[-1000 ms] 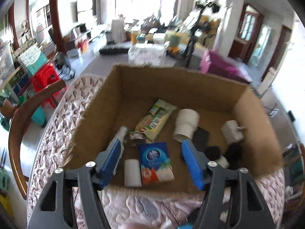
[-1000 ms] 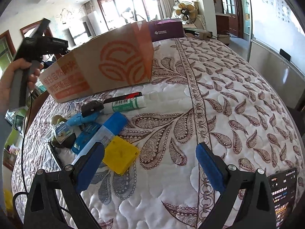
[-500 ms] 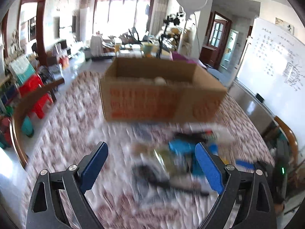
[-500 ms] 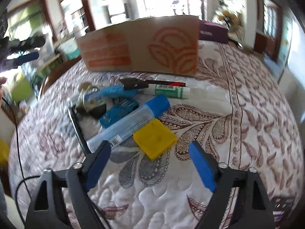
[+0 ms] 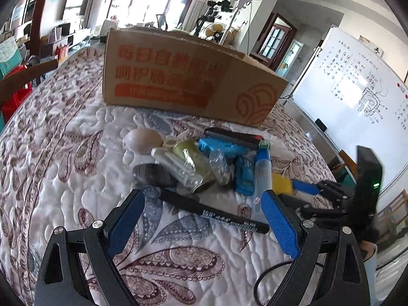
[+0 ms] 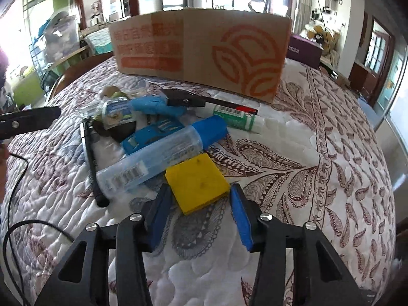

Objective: Organize objects
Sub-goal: 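Lower the yellow sponge into the box and open the right gripper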

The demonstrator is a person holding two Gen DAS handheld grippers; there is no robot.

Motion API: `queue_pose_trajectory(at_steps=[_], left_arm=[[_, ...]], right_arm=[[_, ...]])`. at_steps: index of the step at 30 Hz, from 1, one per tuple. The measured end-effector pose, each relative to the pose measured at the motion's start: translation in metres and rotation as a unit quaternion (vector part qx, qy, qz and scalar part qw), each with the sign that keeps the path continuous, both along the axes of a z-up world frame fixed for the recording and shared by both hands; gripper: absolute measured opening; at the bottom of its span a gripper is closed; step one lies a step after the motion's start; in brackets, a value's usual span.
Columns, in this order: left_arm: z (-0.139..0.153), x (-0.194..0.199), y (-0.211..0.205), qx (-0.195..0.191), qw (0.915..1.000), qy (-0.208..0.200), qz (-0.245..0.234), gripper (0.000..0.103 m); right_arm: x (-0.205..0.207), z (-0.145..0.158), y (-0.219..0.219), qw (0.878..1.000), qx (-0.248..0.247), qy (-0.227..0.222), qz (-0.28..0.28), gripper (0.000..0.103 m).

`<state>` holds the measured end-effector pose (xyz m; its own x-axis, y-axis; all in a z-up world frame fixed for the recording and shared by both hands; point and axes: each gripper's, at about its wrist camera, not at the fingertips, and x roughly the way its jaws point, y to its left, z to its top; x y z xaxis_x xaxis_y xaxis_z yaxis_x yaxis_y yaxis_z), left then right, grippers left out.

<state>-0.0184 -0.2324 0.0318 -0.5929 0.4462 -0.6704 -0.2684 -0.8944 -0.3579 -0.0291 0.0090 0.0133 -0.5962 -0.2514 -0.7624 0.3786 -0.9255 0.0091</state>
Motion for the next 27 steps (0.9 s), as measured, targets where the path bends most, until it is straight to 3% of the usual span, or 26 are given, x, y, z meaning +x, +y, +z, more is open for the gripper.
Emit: queue_pose_trajectory(at_steps=[5, 10, 13, 17, 21, 27], left_arm=[[-0.002, 0.0, -0.002, -0.007, 0.9998, -0.016, 0.012, 0.093], [0.002, 0.005, -0.002, 0.001, 0.9999, -0.011, 0.009, 0.093], [0.003, 0.007, 0.001, -0.003, 0.9999, -0.009, 0.008, 0.093], [-0.001, 0.006, 0.008, -0.037, 0.9992, -0.01, 0.01, 0.093], [-0.009, 0.002, 0.01, -0.048, 0.9985, -0.024, 0.008, 0.093], [-0.013, 0.0, 0.008, -0.058, 0.9977, -0.03, 0.016, 0.093]], right_arm=[[0.008, 0.033, 0.007, 0.998, -0.033, 0.044, -0.014, 0.0], [0.0, 0.058, 0.006, 0.997, -0.015, 0.07, -0.025, 0.0], [-0.009, 0.088, 0.007, 0.993, -0.041, 0.105, -0.026, 0.0], [-0.047, 0.135, 0.0, 0.987, -0.052, 0.149, -0.041, 0.0], [-0.116, 0.156, -0.012, 0.988, -0.06, 0.123, -0.065, 0.0], [-0.202, 0.139, -0.032, 0.992, -0.026, 0.058, -0.113, 0.0]])
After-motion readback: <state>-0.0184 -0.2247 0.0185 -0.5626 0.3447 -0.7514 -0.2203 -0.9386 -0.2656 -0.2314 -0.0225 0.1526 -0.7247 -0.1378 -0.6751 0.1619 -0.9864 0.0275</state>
